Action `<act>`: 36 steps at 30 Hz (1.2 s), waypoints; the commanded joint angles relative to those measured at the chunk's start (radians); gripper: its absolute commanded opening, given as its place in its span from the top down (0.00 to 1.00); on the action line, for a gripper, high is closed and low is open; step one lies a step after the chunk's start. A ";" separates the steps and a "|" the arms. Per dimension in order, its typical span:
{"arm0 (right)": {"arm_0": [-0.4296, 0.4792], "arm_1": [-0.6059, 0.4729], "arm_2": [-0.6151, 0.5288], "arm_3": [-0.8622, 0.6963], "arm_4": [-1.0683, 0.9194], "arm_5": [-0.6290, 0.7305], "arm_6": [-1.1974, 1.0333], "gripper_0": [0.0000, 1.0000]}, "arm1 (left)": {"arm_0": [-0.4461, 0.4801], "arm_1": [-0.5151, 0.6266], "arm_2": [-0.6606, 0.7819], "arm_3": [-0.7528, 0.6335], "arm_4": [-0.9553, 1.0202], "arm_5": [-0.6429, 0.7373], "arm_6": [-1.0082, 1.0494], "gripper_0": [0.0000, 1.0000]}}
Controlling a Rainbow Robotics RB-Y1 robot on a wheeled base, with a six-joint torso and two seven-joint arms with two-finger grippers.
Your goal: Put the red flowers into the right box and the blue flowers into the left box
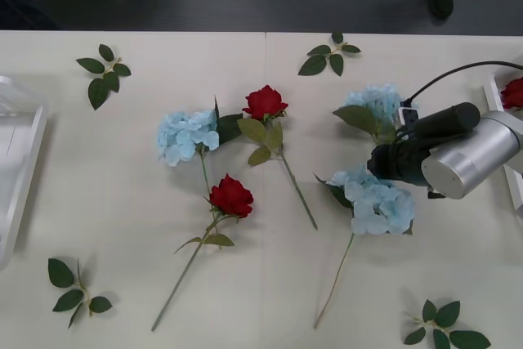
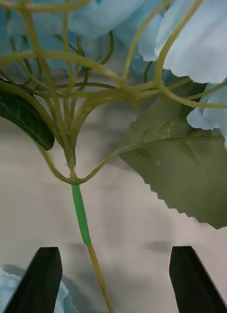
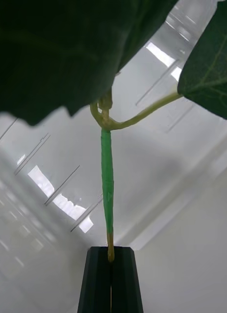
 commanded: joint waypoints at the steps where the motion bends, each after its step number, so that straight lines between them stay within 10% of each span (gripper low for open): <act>1: -0.021 -0.001 0.002 0.008 -0.009 -0.017 0.028 0.36 | -0.066 0.039 0.025 0.133 -0.002 -0.080 -0.116 1.00; 5: -0.021 -0.001 0.005 0.010 -0.015 -0.017 0.044 0.35 | -0.103 0.053 0.026 0.262 -0.005 -0.163 -0.174 1.00; 9: -0.021 -0.002 0.005 0.010 -0.018 -0.017 0.056 1.00 | -0.122 0.065 0.026 0.333 -0.005 -0.218 -0.185 1.00; 12: -0.021 -0.001 0.005 0.010 -0.015 -0.017 0.062 1.00 | -0.122 0.069 0.025 0.337 0.000 -0.218 -0.186 0.98; 13: -0.021 -0.001 0.005 0.010 -0.015 -0.017 0.064 1.00 | -0.122 0.067 0.025 0.337 0.003 -0.218 -0.188 0.85; 15: -0.021 -0.001 0.005 0.010 -0.015 -0.017 0.068 1.00 | -0.122 0.069 0.023 0.337 0.011 -0.218 -0.188 0.21; 17: -0.021 -0.002 0.005 0.010 -0.015 -0.017 0.070 1.00 | -0.122 0.067 0.019 0.333 0.018 -0.217 -0.188 0.09; 36: -0.021 -0.104 -0.210 -0.136 -0.058 0.145 0.136 1.00 | -0.002 0.056 -0.165 -0.218 0.233 0.113 -0.213 0.03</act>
